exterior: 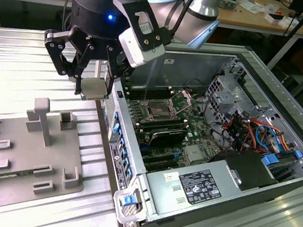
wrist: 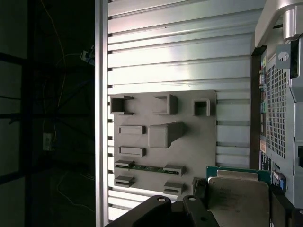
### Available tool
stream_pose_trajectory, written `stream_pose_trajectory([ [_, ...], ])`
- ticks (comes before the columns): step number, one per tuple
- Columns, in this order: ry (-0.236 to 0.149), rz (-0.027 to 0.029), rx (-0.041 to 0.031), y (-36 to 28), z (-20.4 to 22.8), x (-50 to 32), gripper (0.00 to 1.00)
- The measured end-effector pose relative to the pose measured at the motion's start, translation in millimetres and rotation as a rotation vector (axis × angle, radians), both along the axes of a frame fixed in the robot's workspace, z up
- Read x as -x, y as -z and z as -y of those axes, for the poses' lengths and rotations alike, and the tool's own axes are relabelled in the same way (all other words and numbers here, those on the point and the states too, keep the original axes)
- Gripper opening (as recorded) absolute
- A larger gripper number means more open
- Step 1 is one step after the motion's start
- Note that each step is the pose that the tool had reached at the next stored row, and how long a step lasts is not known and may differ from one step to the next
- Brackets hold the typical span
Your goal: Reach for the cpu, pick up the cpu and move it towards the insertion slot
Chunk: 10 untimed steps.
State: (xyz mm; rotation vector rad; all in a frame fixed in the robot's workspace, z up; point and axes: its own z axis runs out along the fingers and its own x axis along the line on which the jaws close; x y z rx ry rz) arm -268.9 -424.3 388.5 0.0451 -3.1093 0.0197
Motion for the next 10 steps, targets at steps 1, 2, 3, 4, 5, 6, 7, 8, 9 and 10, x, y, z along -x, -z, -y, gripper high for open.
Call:
stream_pose_trajectory([
  [1, 0.000, 0.0000, 0.0000, 0.0, 0.0, 0.0, 0.55],
  [2, 0.000, 0.0000, 0.0001, 0.0, 0.0, 0.0, 0.55],
  [3, 0.000, 0.0000, 0.0000, 0.0, 0.0, 0.0, 0.55],
  [4, 0.000, 0.0000, 0.0000, 0.0, 0.0, 0.0, 0.55],
  [5, 0.000, 0.0000, 0.0000, 0.0, 0.0, -0.1, 0.55],
  [6, 0.000, 0.0000, 0.0000, 0.0, 0.0, -0.2, 0.55],
  [7, 0.000, 0.0000, 0.0000, 0.0, 0.0, -0.2, 0.55],
  [8, 0.000, 0.0000, 0.0000, 0.0, 0.0, -0.2, 0.55],
  [9, 0.000, 0.0000, 0.0000, 0.0, 0.0, -0.2, 0.55],
  [10, 0.000, 0.0000, 0.0000, 0.0, 0.0, -0.2, 0.55],
])
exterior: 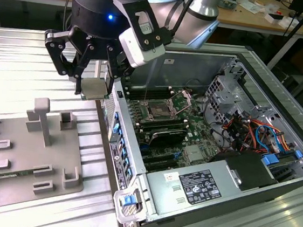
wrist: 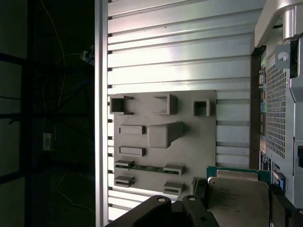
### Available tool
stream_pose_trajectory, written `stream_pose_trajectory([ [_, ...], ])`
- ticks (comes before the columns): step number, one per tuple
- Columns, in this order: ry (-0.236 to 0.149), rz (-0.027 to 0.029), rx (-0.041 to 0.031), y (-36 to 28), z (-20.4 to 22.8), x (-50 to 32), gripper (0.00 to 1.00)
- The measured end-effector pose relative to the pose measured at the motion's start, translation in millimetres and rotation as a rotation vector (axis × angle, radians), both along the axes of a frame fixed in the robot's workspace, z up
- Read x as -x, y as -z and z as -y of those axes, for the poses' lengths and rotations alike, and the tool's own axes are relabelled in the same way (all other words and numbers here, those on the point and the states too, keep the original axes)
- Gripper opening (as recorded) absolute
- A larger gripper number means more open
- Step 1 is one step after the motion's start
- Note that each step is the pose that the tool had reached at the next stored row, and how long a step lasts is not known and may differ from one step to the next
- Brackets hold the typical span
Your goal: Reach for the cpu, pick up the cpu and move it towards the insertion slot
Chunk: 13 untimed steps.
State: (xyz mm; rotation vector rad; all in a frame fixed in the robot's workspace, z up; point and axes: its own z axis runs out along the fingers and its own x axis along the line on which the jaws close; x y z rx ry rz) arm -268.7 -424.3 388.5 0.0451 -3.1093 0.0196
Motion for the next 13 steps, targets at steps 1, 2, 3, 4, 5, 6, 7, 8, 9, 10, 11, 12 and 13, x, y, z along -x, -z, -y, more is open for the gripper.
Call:
stream_pose_trajectory([
  [1, 0.000, 0.0001, 0.0000, 0.0, 0.0, -0.3, 0.55],
  [2, 0.000, 0.0000, 0.0000, 0.0, 0.0, -1.1, 0.55],
  [3, 0.000, 0.0000, 0.0000, 0.0, 0.0, -2.0, 0.55],
  [4, 0.000, 0.0001, 0.0000, 0.0, 0.0, -2.5, 0.55],
  [5, 0.000, 0.0000, 0.0000, 0.0, 0.0, -3.0, 0.55],
  [6, 0.000, 0.0000, 0.0000, 0.0, 0.0, -3.9, 0.55],
  [7, 0.000, 0.0000, 0.0000, 0.0, 0.0, -4.8, 0.55],
  [8, 0.000, 0.0000, 0.0000, 0.0, 0.0, -6.1, 0.55],
  [9, 0.000, 0.0001, 0.0000, 0.0, 0.0, -6.8, 0.55],
  [10, 0.000, 0.0000, 0.0000, 0.0, 0.0, -7.5, 0.55],
  [11, 0.000, 0.0000, 0.0000, 0.0, 0.0, -8.6, 0.55],
  [12, 0.000, 0.0000, 0.0000, 0.0, 0.0, -9.6, 0.55],
  [13, 0.000, 0.0000, 0.0000, 0.0, 0.0, -10.4, 0.55],
])
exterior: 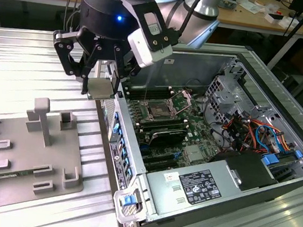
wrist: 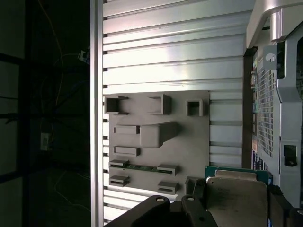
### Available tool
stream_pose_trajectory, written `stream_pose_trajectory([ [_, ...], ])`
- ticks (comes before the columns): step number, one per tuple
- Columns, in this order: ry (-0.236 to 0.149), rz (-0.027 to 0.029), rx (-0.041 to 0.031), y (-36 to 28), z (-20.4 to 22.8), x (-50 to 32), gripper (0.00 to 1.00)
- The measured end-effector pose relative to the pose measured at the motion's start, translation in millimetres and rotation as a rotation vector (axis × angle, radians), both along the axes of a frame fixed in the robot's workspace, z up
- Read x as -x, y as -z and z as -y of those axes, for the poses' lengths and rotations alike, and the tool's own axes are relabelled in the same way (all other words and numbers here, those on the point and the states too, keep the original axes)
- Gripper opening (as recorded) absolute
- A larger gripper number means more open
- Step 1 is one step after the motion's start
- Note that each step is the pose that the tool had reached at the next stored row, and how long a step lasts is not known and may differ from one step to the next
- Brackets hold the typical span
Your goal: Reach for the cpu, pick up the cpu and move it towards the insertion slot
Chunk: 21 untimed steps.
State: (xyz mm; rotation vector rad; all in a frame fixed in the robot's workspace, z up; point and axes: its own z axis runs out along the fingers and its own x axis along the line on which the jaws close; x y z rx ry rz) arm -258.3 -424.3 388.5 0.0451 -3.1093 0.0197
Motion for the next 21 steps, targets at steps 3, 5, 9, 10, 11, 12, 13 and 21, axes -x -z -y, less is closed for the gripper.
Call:
stream_pose_trajectory([
  [3, 0.000, 0.0000, 0.0000, 0.0, 0.0, -4.0, 0.55],
  [5, 0.000, -0.0001, 0.0000, 0.0, 0.0, -7.7, 0.55],
  [9, 0.000, 0.0000, 0.0000, 0.0, 0.0, -11.7, 0.55],
  [10, 0.000, 0.0000, -0.0001, 0.0, 0.0, -13.1, 0.55],
  [11, 0.000, -0.0001, 0.0000, 0.0, 0.0, -13.8, 0.55],
  [12, 0.000, 0.0000, 0.0000, 0.0, 0.0, -14.7, 0.55],
  [13, 0.000, 0.0000, 0.0000, 0.0, 0.0, -15.8, 0.55],
  [21, 0.000, 0.0000, -0.0001, 0.0, 0.0, -23.4, 0.55],
])
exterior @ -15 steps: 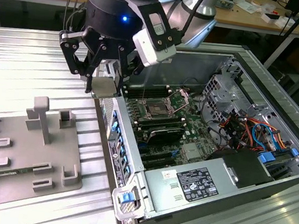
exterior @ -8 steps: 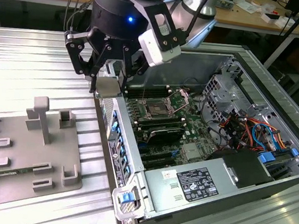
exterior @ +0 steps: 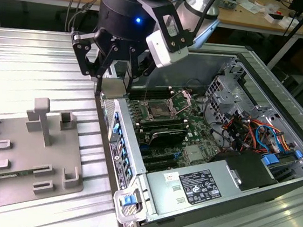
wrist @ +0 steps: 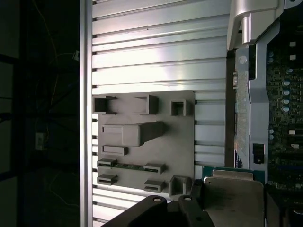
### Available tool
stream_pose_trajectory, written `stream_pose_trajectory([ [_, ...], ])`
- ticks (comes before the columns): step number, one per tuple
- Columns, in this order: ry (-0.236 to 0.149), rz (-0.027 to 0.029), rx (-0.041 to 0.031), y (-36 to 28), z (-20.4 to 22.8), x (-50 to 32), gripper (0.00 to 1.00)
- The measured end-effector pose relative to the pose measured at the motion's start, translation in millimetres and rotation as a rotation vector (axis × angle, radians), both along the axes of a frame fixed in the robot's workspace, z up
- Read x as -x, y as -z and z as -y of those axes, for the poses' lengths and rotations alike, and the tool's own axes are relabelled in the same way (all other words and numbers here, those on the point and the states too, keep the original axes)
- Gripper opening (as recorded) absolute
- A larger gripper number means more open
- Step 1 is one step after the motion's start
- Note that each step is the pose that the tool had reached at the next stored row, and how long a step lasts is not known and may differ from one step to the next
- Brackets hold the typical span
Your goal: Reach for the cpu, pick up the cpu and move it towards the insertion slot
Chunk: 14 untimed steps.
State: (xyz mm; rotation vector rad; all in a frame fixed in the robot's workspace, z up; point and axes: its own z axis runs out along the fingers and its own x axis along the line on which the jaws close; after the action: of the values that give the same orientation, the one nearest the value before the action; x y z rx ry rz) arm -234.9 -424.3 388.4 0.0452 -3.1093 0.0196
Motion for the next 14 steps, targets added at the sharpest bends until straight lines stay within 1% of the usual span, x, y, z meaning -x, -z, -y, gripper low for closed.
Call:
stream_pose_trajectory([
  [5, 0.000, 0.0000, 0.0001, -0.1, 0.0, -6.3, 0.55],
  [11, 0.000, 0.0000, 0.0000, 0.0, 0.0, -11.4, 0.55],
  [14, 0.000, -0.0001, 0.0001, -0.1, 0.0, -15.6, 0.55],
])
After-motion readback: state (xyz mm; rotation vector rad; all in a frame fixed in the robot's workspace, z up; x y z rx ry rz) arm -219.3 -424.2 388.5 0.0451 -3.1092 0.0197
